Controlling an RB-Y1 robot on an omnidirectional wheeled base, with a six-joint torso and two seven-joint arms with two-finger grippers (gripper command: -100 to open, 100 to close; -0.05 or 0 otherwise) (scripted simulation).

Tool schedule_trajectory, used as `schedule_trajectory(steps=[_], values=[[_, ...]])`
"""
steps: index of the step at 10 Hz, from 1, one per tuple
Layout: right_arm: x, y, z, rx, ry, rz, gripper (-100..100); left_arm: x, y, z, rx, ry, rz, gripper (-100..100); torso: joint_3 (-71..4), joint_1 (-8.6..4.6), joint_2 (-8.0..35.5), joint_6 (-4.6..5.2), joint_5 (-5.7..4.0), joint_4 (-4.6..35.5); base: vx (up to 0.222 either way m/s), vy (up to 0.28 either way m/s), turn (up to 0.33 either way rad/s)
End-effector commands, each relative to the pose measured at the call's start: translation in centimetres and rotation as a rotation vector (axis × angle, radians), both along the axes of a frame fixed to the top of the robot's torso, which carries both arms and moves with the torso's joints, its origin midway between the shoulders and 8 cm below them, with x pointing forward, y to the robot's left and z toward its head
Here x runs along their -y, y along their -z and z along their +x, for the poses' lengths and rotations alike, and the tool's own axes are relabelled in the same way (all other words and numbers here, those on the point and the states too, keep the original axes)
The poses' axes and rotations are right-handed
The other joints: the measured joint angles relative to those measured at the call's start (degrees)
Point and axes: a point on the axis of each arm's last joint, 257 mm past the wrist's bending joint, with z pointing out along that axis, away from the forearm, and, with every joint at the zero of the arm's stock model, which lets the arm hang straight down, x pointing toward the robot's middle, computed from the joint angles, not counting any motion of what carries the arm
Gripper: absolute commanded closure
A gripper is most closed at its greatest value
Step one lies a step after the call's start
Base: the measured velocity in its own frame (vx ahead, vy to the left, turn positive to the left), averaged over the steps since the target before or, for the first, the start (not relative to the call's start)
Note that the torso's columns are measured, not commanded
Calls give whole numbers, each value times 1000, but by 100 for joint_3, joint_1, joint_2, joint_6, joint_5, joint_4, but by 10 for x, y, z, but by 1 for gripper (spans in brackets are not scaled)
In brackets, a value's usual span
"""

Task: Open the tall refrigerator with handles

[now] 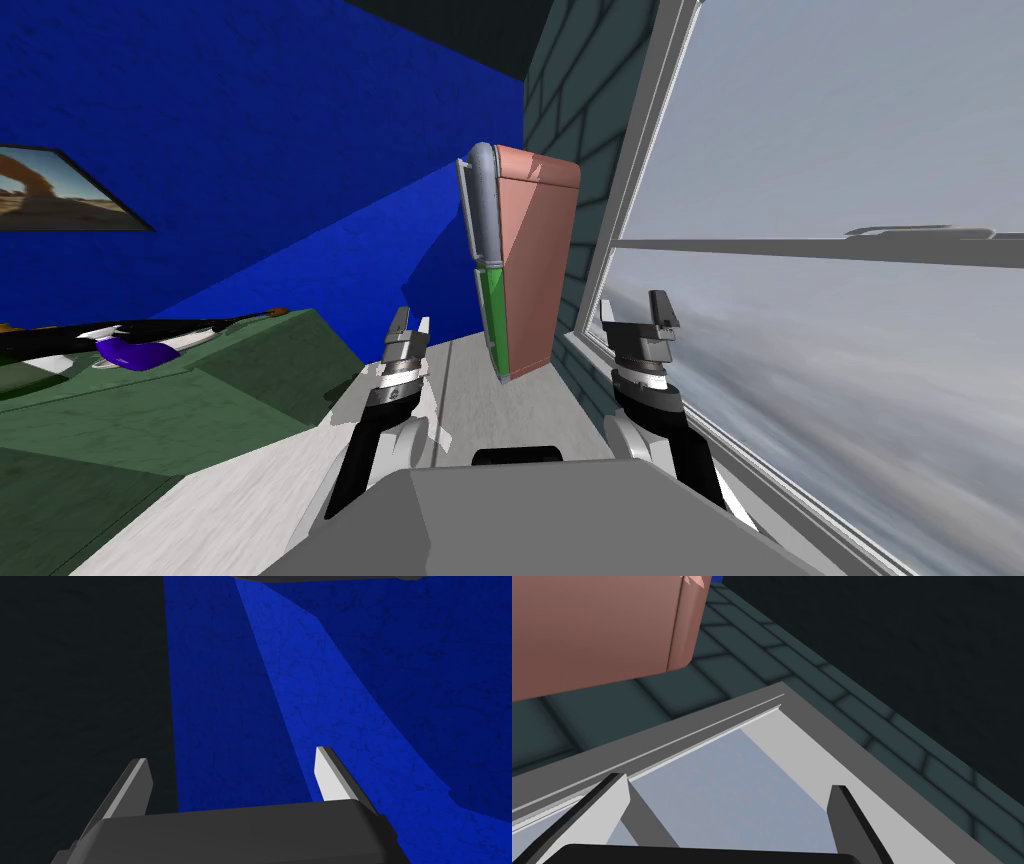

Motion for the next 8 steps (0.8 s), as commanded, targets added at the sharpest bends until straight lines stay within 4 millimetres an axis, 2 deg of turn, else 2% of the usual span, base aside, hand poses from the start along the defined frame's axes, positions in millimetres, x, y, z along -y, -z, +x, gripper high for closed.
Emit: schedule_trajectory(steps=[1,8], values=[[0,0,0,0,0,0,0,0,0,0,0,0,0,0,-467,0,232,0,0,235,0,0,0],[0,0,0,0,0,0,0,0,0,0,0,0,0,0,-6227,0,3116,0,0,3114,0,0,0]])
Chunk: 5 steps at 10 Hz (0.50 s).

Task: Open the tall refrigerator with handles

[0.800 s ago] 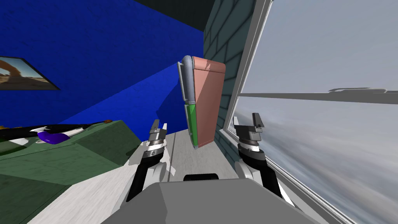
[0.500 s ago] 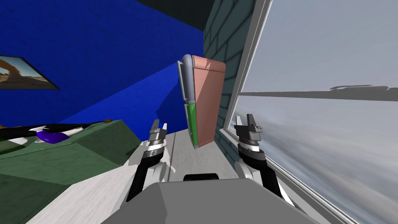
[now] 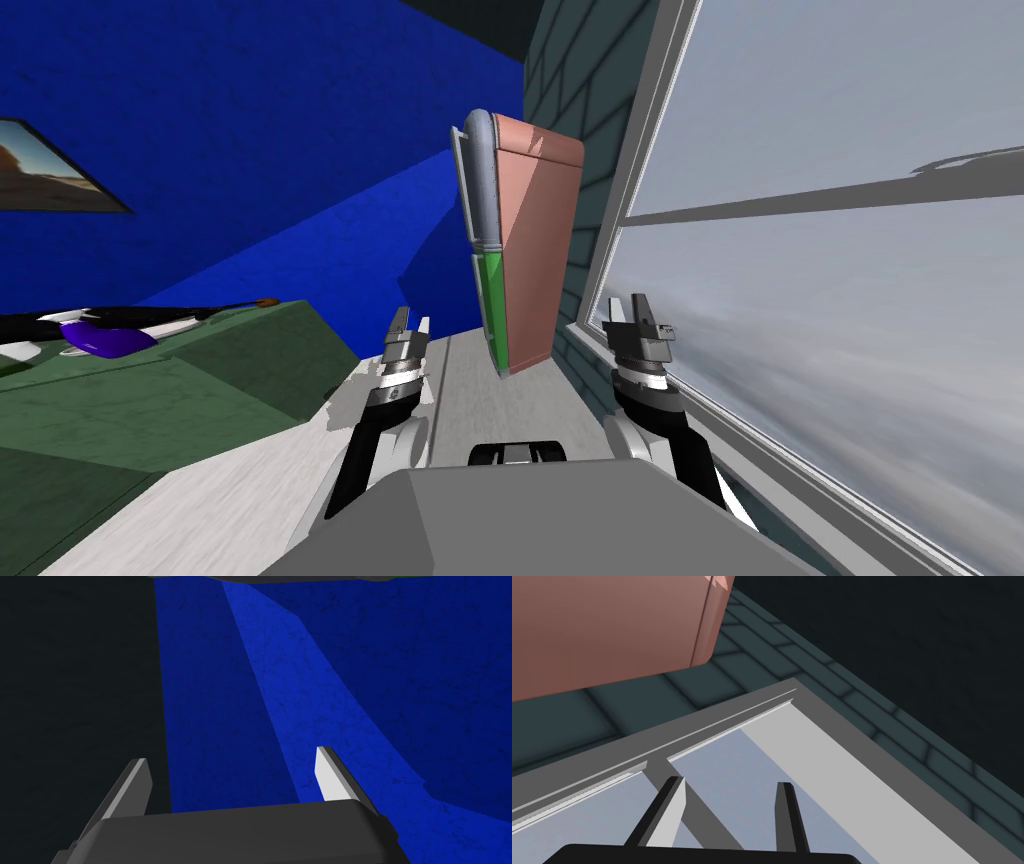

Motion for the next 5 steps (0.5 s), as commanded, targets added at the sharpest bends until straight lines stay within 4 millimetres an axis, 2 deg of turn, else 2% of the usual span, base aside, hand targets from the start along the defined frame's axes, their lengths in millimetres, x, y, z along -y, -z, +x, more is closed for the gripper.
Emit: schedule_trajectory(steps=[1,2,3,5], values=[[0,0,0,0,0,0,0,0,0,0,0,0,0,0,-846,0,423,0,0,423,0,0,0],[0,0,0,0,0,0,0,5,-2,3,-5,21,31,-100,-1692,0,846,0,0,846,16,-8,8],[0,0,0,0,0,0,0,9,-5,7,-9,36,52,-100,-2088,-1,1036,0,0,1034,29,-26,11],[0,0,0,-1,0,0,0,17,-11,16,-17,66,91,-100,-2230,-5,1097,0,-2,1104,51,-33,17]])
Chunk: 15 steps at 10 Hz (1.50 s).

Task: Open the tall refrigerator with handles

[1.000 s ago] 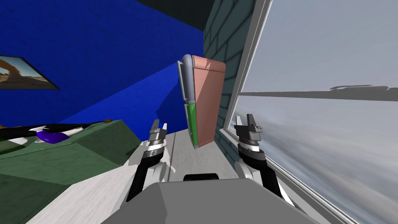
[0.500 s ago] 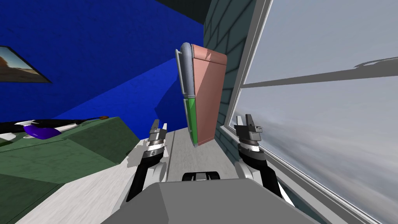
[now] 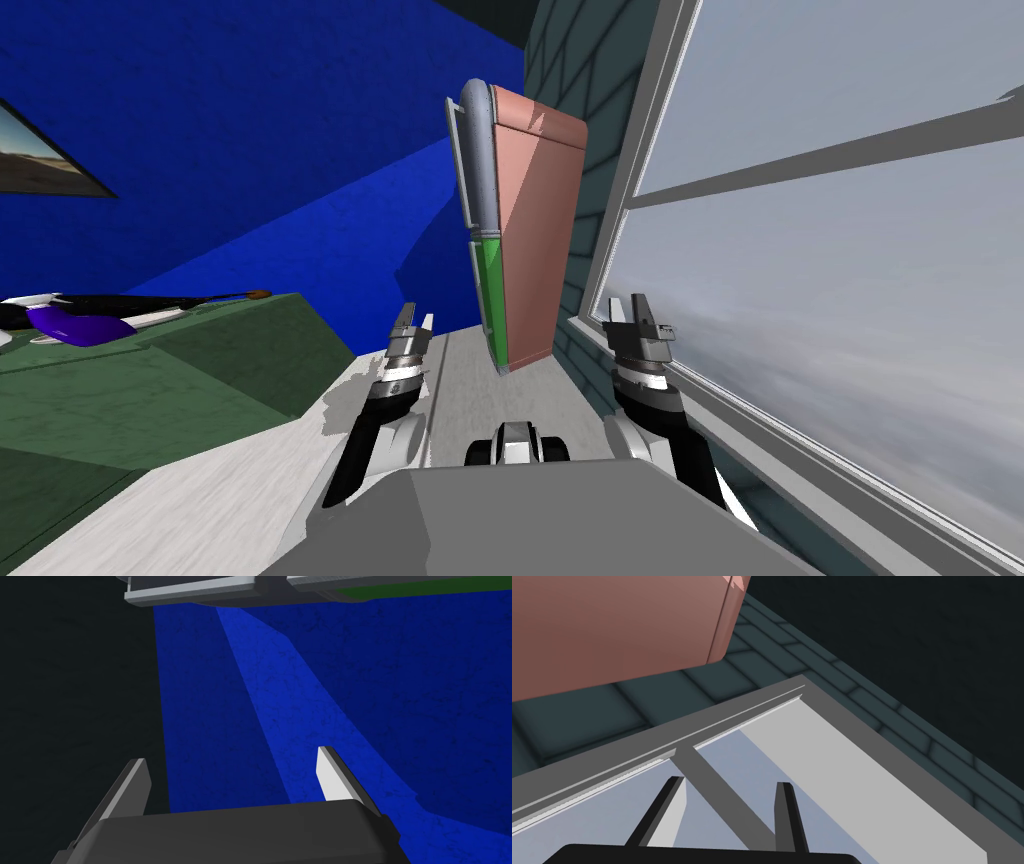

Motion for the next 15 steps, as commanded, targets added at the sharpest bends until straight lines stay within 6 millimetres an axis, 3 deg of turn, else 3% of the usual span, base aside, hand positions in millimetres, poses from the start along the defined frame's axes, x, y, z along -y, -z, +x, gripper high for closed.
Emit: schedule_trajectory(steps=[1,6,10,11,15], values=[[0,0,0,0,0,0,0,11,-10,12,-10,38,47,-100,-6,3,3,0,1,5,75,-53,23],[0,0,0,0,0,0,0,25,-29,31,-16,72,86,-100,5,11,23,0,4,12,74,-54,20],[0,0,0,0,0,0,0,38,-56,49,-12,94,117,-100,-7,1,7,0,0,6,79,-58,29],[0,0,0,0,0,0,0,38,-54,51,-20,92,116,-100,1,5,17,0,1,10,54,-43,15],[0,0,0,0,0,0,0,50,-87,65,-7,99,144,-100,-4,5,11,1,1,7,90,-62,36]])
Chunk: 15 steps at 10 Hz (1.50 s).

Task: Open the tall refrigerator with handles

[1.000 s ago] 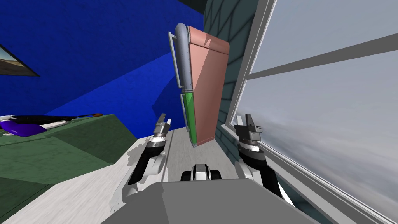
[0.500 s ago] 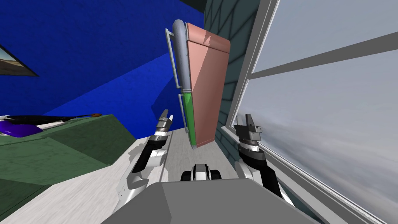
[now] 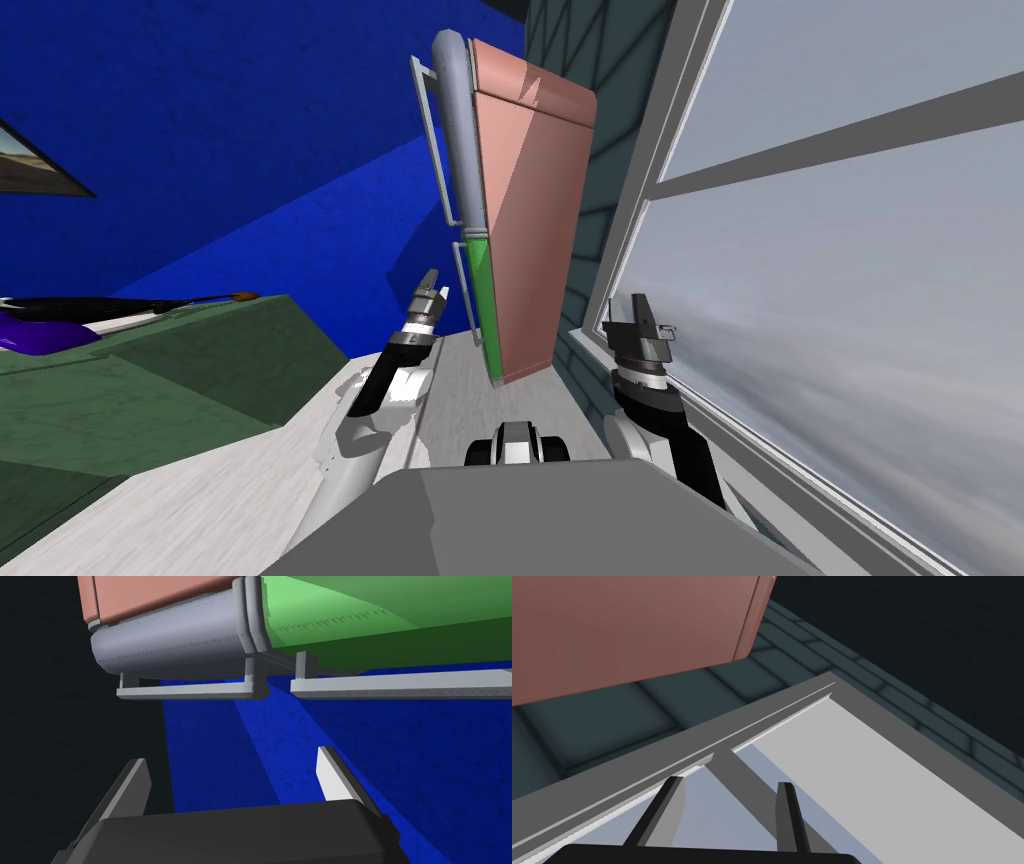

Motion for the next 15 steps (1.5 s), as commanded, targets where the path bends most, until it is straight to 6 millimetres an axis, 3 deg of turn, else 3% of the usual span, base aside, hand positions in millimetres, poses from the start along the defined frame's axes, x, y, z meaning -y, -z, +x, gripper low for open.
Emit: schedule_trajectory(steps=[1,5,6,7,8,15], values=[[0,0,0,0,0,0,0,4,-13,8,-7,-2,10,-100,5,3,6,-1,2,3,67,-45,15],[0,0,0,0,0,0,0,13,-50,18,11,-11,31,-100,1,-1,1,0,0,0,92,-61,40],[0,0,0,0,0,0,0,13,-48,20,-1,-14,30,-100,5,3,6,-1,1,3,69,-42,22],[0,0,0,0,0,0,0,15,-62,21,12,-20,36,-100,9,8,13,-1,3,4,67,-54,44],[0,0,0,0,0,0,0,14,-60,23,1,-22,35,-100,8,1,11,-1,1,5,64,-41,27],[0,0,0,0,0,0,0,13,-107,28,15,-74,45,-100,5,-2,7,-1,0,3,76,-39,35]])
